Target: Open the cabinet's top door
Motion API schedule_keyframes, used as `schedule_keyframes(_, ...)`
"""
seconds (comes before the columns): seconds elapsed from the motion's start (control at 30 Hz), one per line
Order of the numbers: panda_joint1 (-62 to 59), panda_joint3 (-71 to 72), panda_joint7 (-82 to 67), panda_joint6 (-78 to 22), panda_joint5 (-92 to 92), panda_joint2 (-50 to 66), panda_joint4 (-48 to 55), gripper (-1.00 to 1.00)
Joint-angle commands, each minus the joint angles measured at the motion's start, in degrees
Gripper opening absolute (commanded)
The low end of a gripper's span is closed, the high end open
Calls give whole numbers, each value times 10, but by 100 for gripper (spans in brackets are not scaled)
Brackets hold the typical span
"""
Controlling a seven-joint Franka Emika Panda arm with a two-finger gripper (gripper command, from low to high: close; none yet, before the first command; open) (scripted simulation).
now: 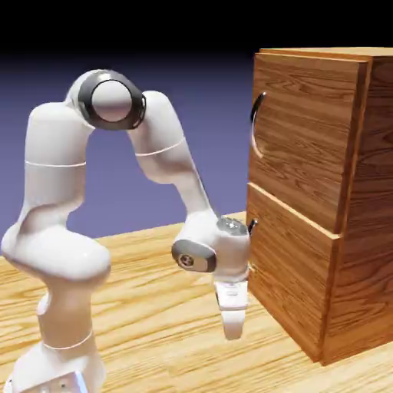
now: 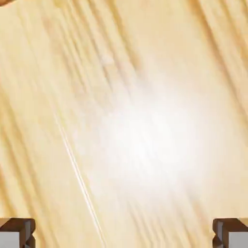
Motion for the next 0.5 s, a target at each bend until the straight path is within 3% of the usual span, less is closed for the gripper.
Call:
schedule_keyframes(0.0, 18, -18, -8, -5, 20, 21, 2, 0)
schedule_keyframes(0.47, 270, -270, -113, -72, 304, 312, 29, 0)
